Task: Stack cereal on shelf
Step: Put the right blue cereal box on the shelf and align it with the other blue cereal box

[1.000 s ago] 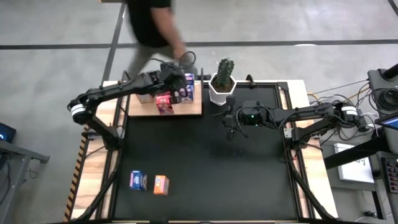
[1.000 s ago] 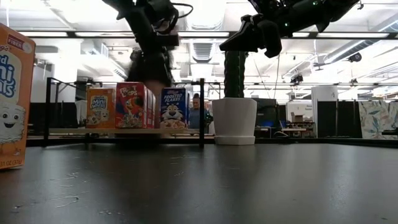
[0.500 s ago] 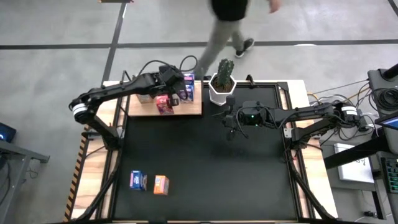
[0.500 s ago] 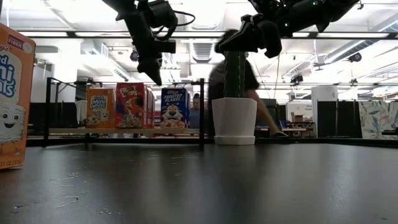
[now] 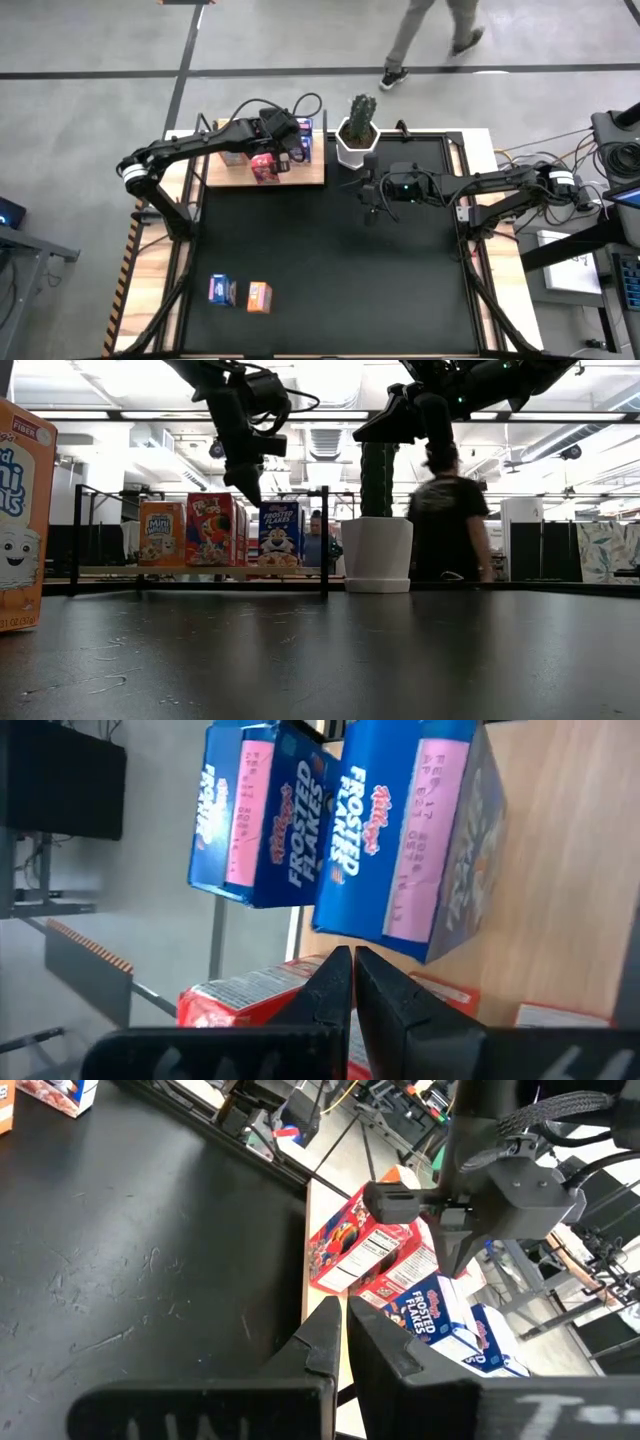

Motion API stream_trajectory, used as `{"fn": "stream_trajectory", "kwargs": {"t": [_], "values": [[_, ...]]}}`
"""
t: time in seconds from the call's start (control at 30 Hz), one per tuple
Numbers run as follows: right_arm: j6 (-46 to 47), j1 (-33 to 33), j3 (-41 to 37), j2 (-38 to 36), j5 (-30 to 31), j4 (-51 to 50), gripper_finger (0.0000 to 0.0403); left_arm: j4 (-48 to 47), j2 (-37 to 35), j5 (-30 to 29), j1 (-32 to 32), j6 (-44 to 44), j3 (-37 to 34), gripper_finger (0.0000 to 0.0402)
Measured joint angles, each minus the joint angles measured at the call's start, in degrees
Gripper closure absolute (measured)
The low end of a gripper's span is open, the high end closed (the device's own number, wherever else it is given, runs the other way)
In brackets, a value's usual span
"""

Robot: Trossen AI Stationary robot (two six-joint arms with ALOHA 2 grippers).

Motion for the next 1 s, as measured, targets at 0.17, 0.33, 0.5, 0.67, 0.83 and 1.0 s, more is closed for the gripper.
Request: {"fn": "stream_trajectory", "kwargs": {"t": [0.17, 0.33, 0.5, 0.67, 0.83, 1.0], "values": [[0.0, 0.0, 0.0, 0.0, 0.0, 0.0, 0.0392, 0.0, 0.0, 2.5, 0.0, -0.4, 0.0, 0.0402], [0.0, 0.0, 0.0, 0.0, 0.0, 0.0, 0.0392, 0.0, 0.0, 2.5, 0.0, -0.8, 0.0, 0.0402], [0.0, 0.0, 0.0, 0.0, 0.0, 0.0, 0.0392, 0.1, 0.0, 2.5, 0.0, -1.1, 0.0, 0.0402], [0.0, 0.0, 0.0, 0.0, 0.0, 0.0, 0.0392, 0.6, 0.0, 2.5, 0.1, -1.4, 0.0, 0.0402], [0.0, 0.0, 0.0, 0.0, 0.0, 0.0, 0.0392, 1.1, 0.0, 2.5, 0.1, -1.4, 0.0, 0.0402], [0.0, 0.0, 0.0, 0.0, 0.0, 0.0, 0.0392, 1.3, 0.0, 2.4, 0.2, -1.4, 0.0, 0.0402]]}}
